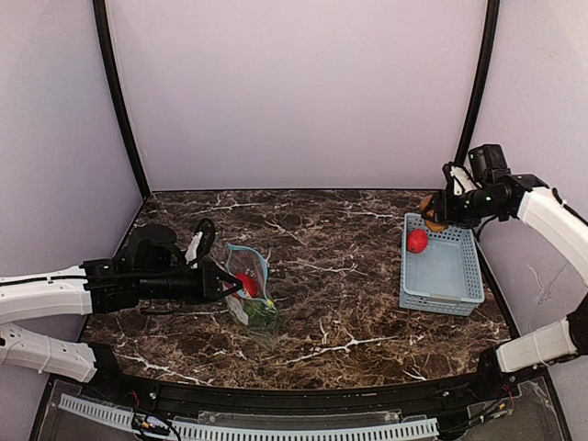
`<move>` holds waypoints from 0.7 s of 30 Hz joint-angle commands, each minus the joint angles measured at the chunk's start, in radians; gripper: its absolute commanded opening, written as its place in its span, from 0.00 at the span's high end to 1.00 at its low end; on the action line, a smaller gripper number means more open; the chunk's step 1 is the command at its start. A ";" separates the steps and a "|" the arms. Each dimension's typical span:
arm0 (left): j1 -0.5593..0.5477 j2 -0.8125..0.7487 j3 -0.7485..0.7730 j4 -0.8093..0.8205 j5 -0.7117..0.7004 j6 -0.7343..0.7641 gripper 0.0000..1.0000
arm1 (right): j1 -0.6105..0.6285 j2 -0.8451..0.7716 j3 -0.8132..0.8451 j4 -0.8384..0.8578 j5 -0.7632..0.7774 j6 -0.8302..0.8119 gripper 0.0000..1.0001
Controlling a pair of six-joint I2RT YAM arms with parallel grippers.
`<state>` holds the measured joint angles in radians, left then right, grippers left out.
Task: Place the food in the zip-top bag and seal the zipper
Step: Pick up the fake vegetable from the bin, then place the fake vegetable in the zipper food storage bag.
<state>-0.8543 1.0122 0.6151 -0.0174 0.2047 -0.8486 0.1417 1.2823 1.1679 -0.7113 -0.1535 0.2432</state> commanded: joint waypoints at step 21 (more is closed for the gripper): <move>0.009 -0.071 -0.074 0.102 0.042 -0.009 0.99 | 0.986 0.306 0.270 0.335 0.100 0.366 0.50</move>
<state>-0.8509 0.9642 0.5556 0.0574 0.2356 -0.8543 1.0721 1.4799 1.3197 -0.4587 -0.1070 0.5945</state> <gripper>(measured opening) 0.009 0.623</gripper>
